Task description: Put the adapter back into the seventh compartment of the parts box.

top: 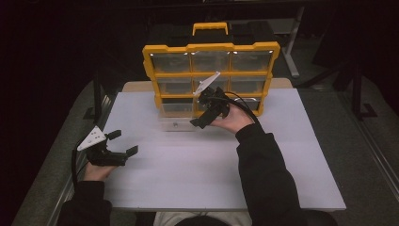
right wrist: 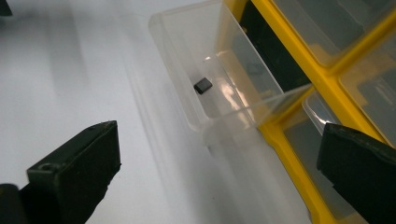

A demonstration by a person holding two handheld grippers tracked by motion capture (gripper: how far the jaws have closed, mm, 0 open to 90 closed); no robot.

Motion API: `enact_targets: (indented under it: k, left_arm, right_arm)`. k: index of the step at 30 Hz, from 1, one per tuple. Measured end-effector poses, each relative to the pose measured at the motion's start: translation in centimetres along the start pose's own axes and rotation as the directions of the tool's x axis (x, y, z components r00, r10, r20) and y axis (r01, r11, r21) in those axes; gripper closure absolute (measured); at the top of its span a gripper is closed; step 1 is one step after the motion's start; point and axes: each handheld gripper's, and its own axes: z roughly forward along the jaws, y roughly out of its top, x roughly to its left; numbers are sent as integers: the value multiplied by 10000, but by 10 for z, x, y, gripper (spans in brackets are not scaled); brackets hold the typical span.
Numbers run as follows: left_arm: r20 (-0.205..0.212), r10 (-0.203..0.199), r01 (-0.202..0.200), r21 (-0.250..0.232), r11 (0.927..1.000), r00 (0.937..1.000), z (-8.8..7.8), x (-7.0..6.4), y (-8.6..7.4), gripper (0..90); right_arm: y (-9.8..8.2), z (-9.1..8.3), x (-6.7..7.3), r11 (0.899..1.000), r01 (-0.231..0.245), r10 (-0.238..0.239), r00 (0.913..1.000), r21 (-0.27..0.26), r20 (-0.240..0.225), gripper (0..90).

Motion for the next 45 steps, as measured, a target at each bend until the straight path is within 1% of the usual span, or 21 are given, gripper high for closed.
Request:
enact_targets:
  k: [2,14,22,27,28,32,33,35,37,38,44,45]
  left_arm:
    - [-3,-6,6,-1,10000,10000,0,0,0,0]
    - [-2,43,-43,90,9999,10000,1,-1,-1,0]
    - [-30,55,-55,133,9999,10000,2,0,-1,0]
    - [-33,68,-67,154,9999,10000,2,0,-1,0]
    - [-33,66,-65,148,9999,10000,2,0,-1,0]
    - [-31,70,-70,149,9999,10000,2,0,-1,0]
    - [-28,71,-70,149,9999,10000,2,0,-1,0]
    - [-34,72,-71,144,9999,10000,2,0,-1,0]
    - [-42,73,-72,145,9999,10000,2,0,-1,0]
    - [-40,67,-67,152,9999,10000,2,0,-1,0]
    - [-53,112,-111,197,9997,9999,2,-1,-1,0]
    - [-53,112,-111,197,9997,9999,2,-1,-1,0]
  right_arm:
    - [-5,-1,0,9999,-107,107,9999,2,-5,0]
    - [-29,-10,-2,9992,-388,388,9992,-132,49,0]
    - [-47,-16,-5,9980,-635,636,9978,-73,175,0]
    - [-54,-20,-7,9973,-728,731,9971,-128,231,0]
    - [-57,-22,-6,9966,-803,808,9964,-176,264,0]
    - [-65,-28,-6,9968,-775,782,9962,-206,379,0]
    - [-67,-30,-6,9957,-886,896,9952,-260,398,0]
    - [-72,-33,-7,9955,-903,916,9949,-299,427,0]
    - [-78,-36,-6,9935,-1093,1107,9929,-320,443,0]
    - [-81,-37,-7,9932,-1116,1132,9925,-341,471,0]
    - [-100,-45,-8,9865,-1540,1569,9862,-554,533,0]
    - [-100,-45,-8,9865,-1540,1569,9862,-554,533,0]
